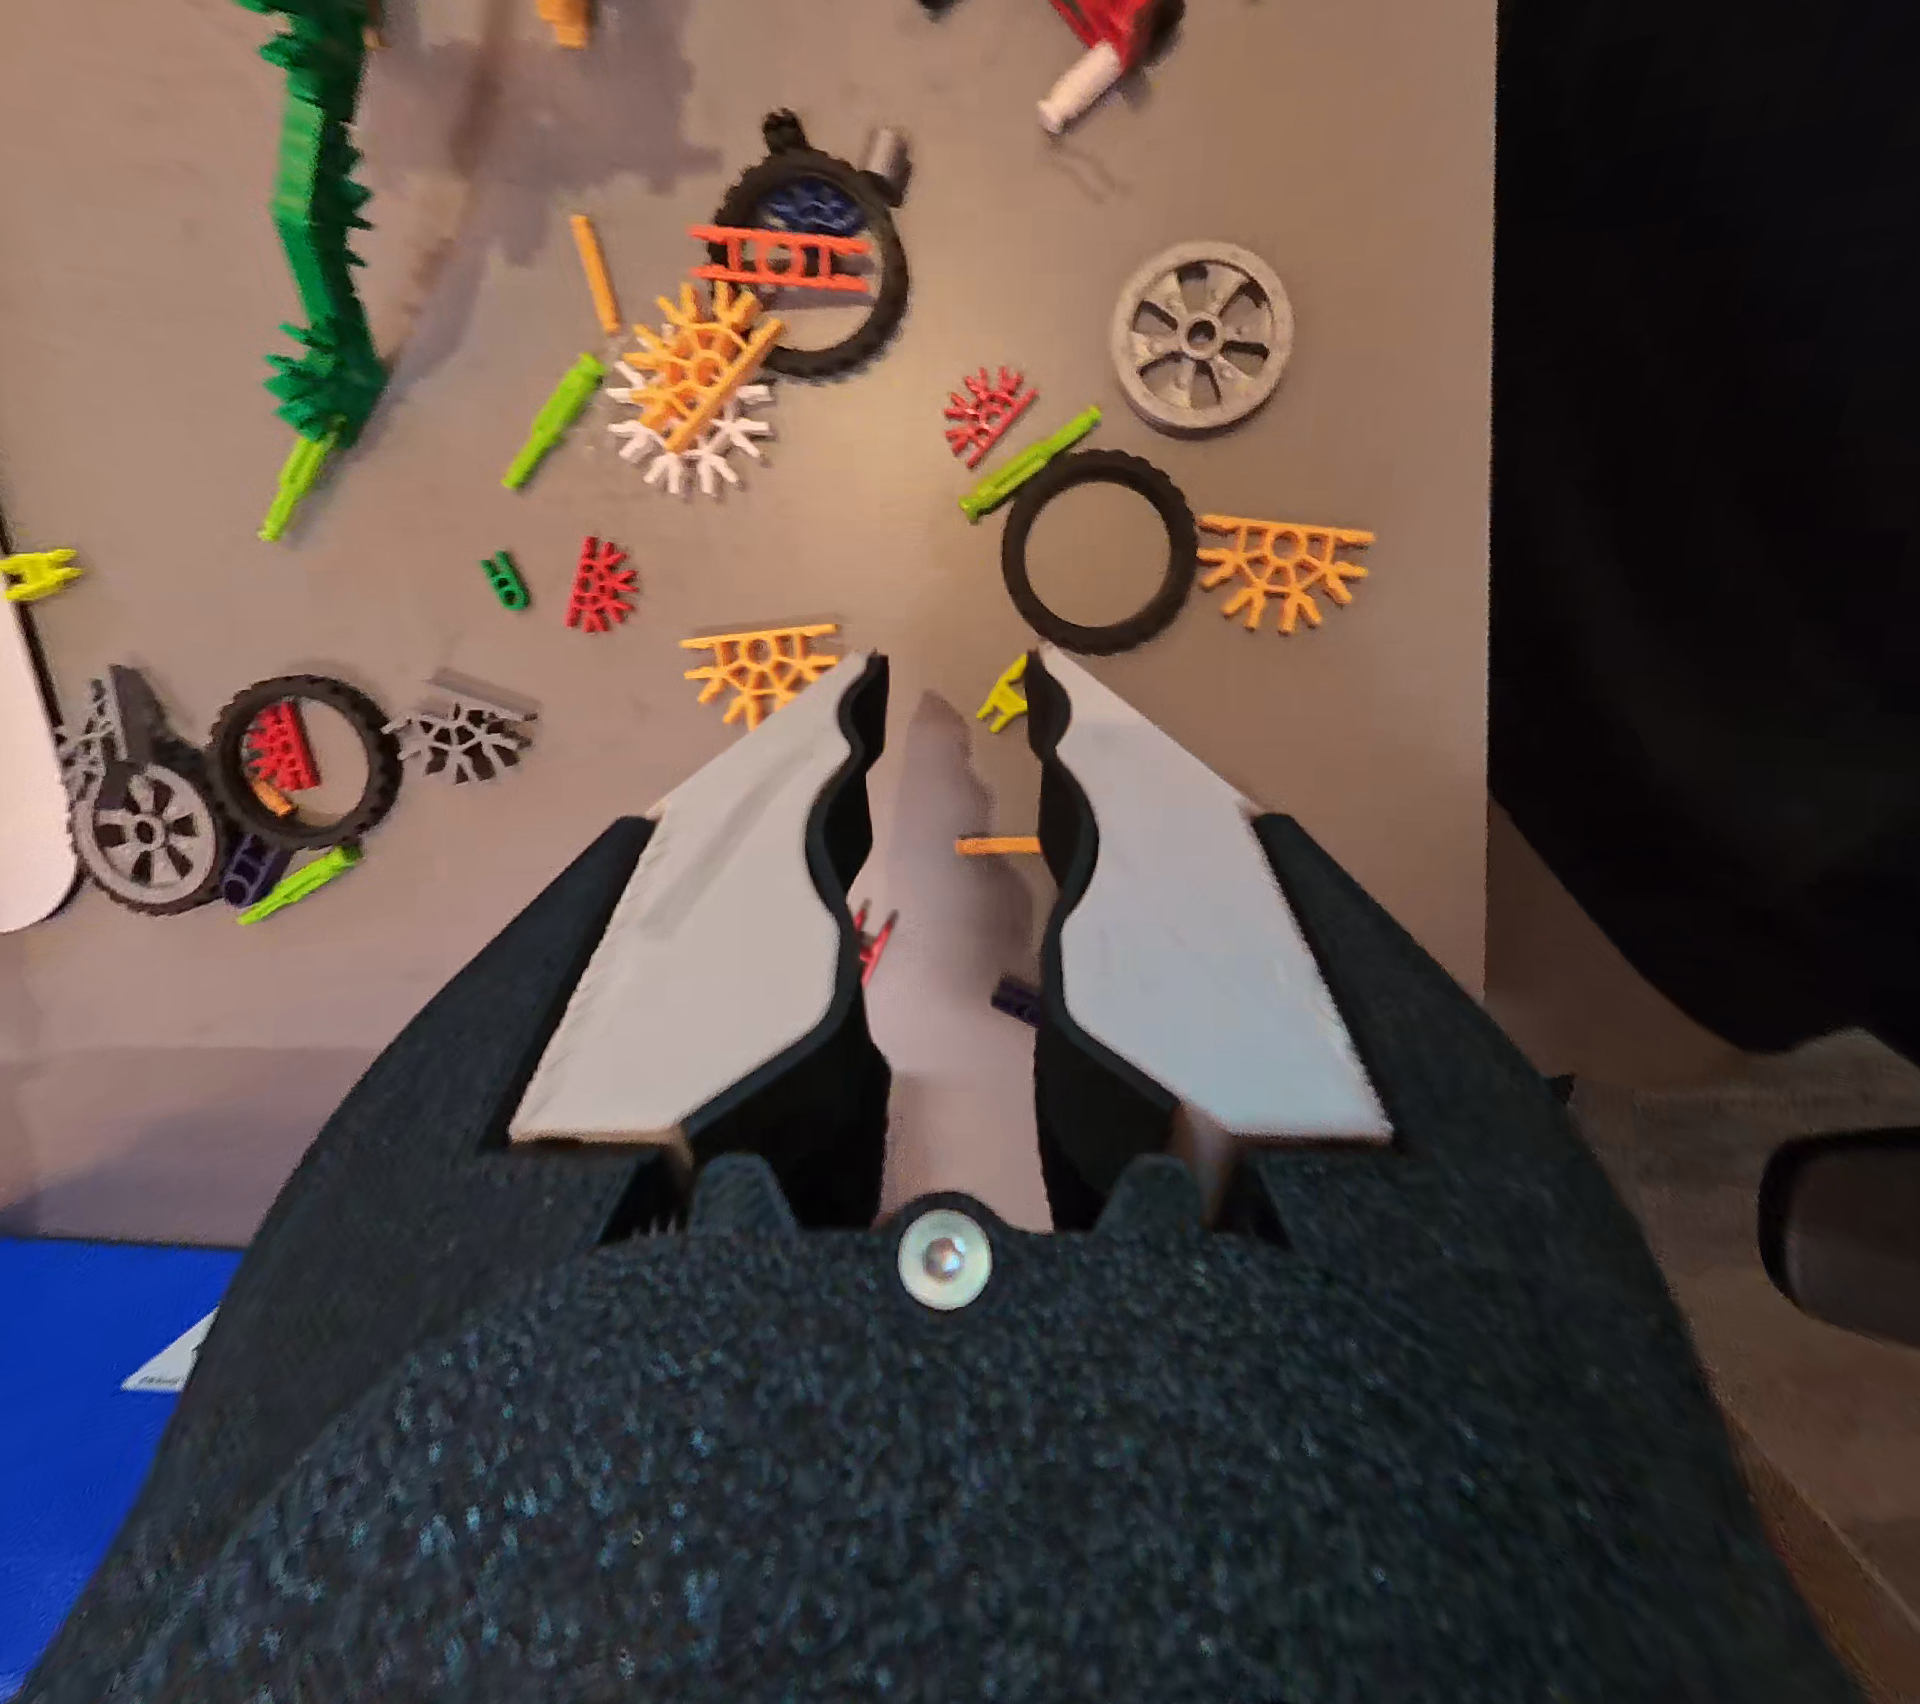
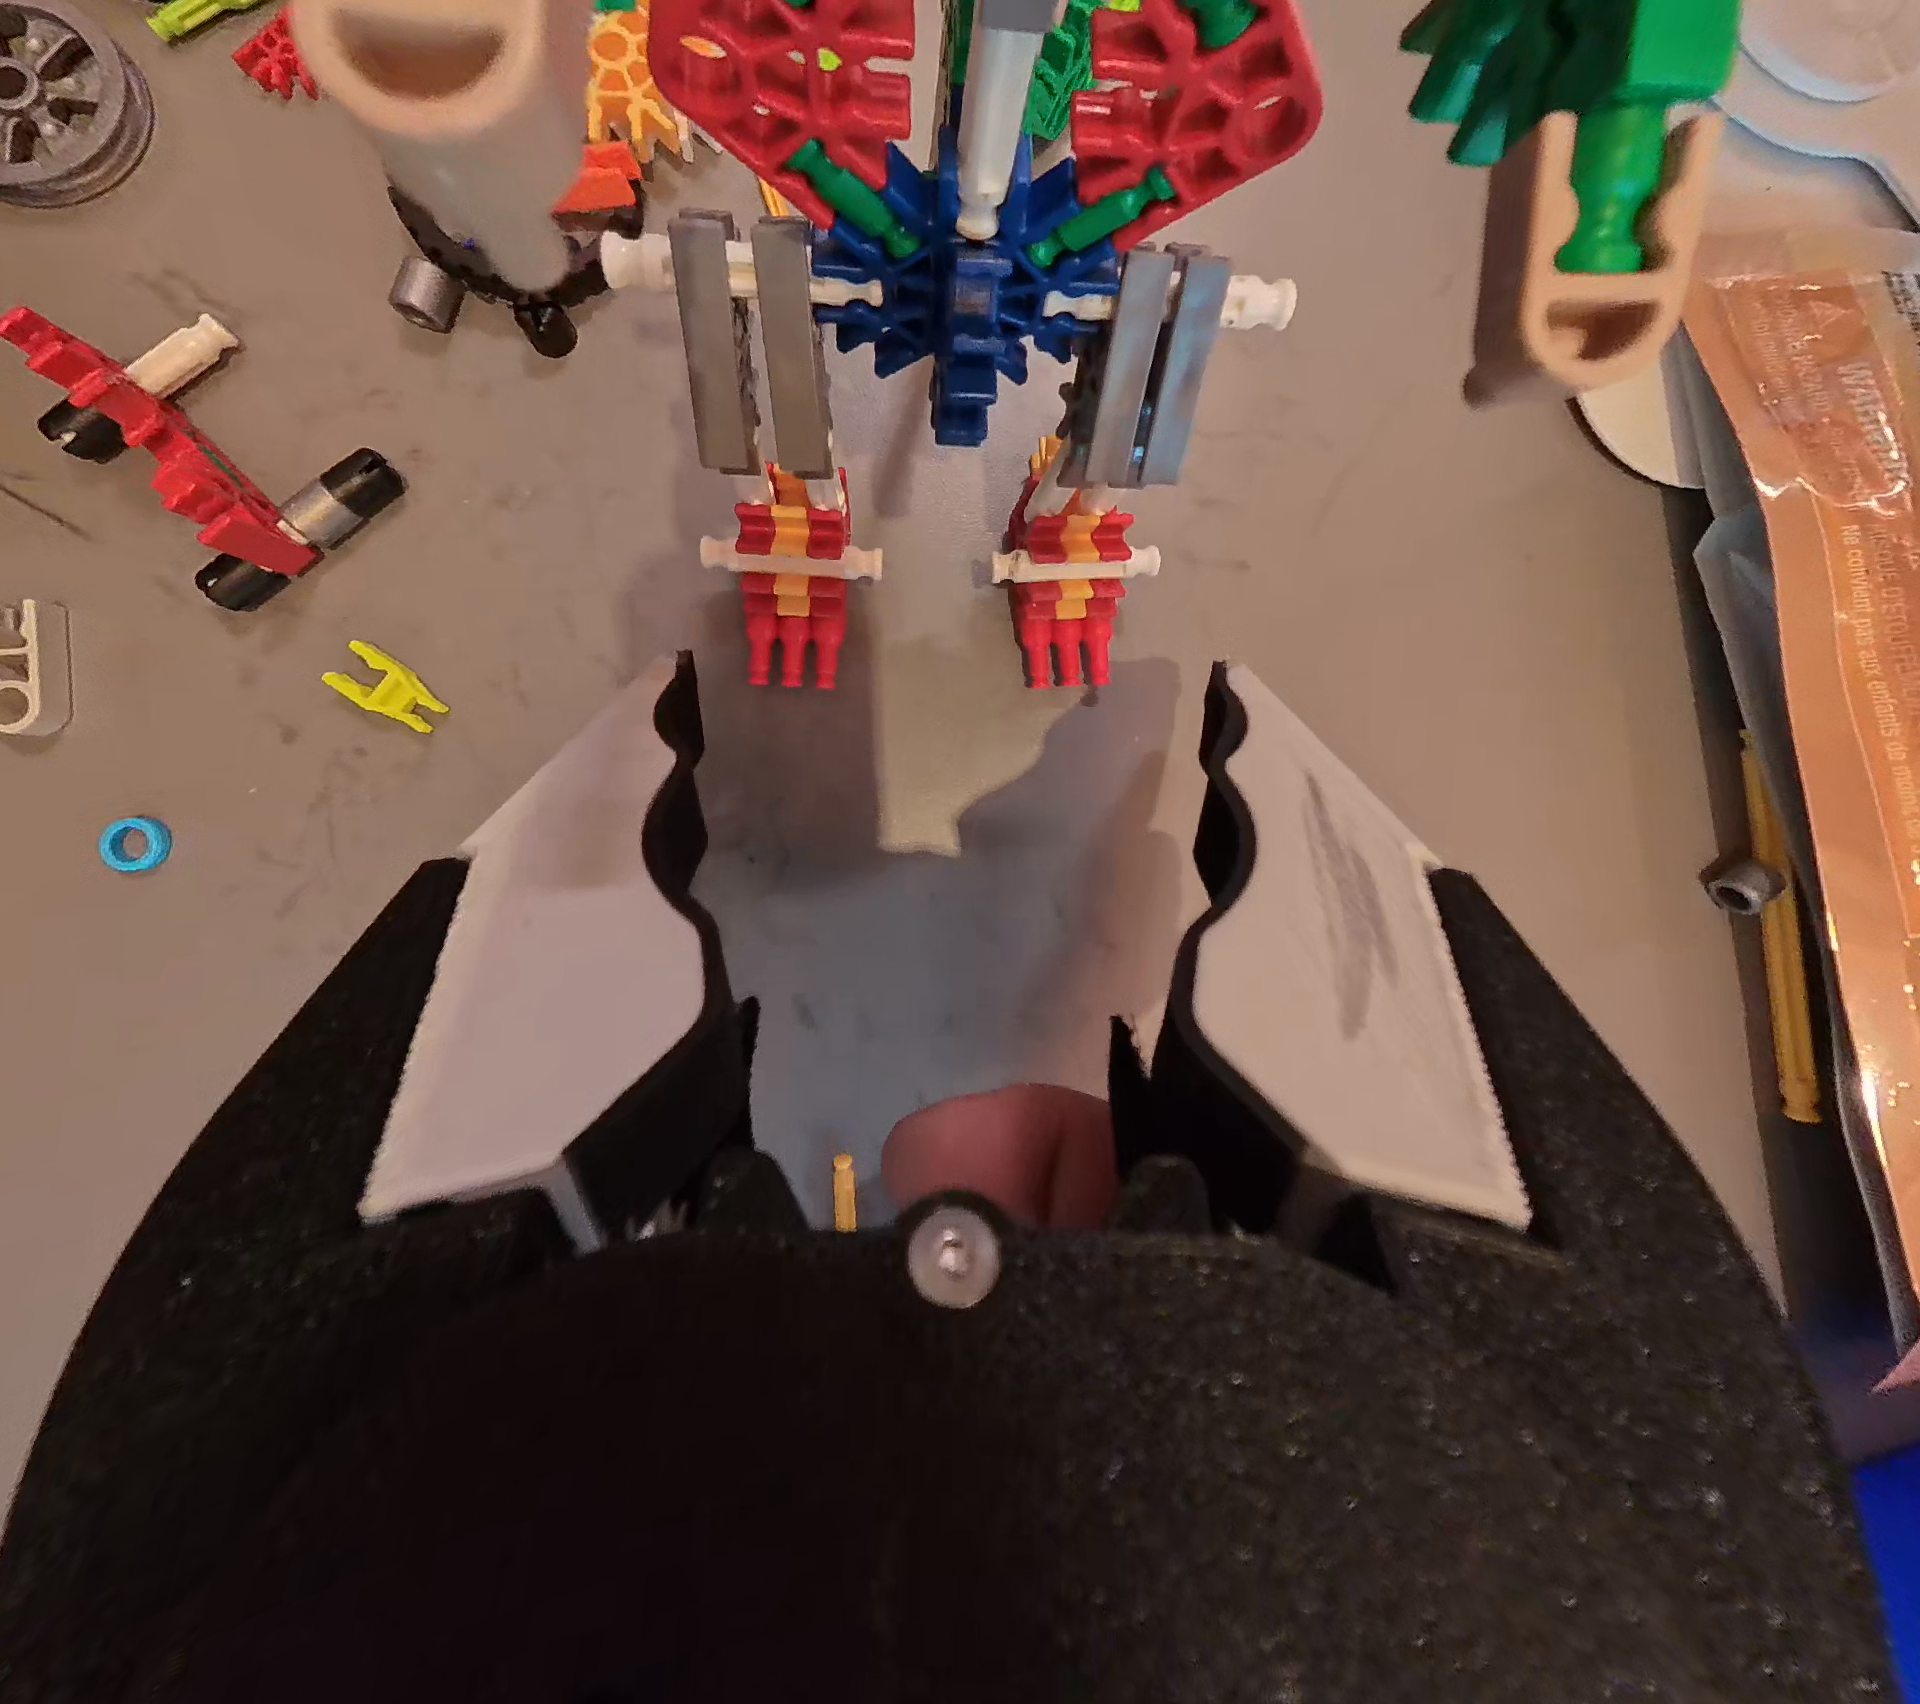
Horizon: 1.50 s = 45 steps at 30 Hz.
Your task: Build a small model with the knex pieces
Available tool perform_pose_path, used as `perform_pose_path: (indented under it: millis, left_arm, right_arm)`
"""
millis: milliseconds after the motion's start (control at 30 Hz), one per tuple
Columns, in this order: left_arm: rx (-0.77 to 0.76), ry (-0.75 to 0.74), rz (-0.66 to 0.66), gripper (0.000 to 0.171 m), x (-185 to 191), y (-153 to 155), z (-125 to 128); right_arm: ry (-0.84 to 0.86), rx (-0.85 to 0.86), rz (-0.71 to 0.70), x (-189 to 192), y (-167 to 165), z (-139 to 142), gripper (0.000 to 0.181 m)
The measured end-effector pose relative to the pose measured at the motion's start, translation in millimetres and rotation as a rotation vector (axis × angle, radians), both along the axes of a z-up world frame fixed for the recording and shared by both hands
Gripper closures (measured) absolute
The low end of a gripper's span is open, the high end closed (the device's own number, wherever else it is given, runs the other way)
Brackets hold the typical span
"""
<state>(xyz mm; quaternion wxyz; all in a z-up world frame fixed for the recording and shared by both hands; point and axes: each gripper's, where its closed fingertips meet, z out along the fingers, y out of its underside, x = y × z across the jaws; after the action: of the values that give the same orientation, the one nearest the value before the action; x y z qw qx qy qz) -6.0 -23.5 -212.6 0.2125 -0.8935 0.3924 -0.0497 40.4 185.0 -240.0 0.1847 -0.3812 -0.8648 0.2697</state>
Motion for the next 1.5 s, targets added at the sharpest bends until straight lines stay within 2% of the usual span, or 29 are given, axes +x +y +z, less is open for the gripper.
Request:
perform_pose_path:
  millis: [200, 400, 567, 1300, 1500]
  left_arm:
    - [-0.084, 0.057, -0.058, 0.148, 1, -15, -25]
    - [-0.095, 0.053, -0.06, 0.164, 0, -14, -36]
    - [-0.09, 0.021, -0.064, 0.171, 3, -12, -36]
    - [-0.025, 0.036, -0.048, 0.171, -7, 1, -36]
    - [0.022, 0.034, -0.034, 0.171, -10, 8, -30]
  right_arm:
    - [-0.01, 0.007, -0.001, 2, 4, -3, 0.086]
    - [-0.007, 0.006, -0.001, 3, 5, -3, 0.086]
    - [-0.008, 0.008, -0.009, 4, 10, -2, 0.086]
    - [-0.011, 0.005, -0.022, 6, 17, -3, 0.086]
    - [-0.009, 0.007, -0.022, 6, 18, -1, 0.086]
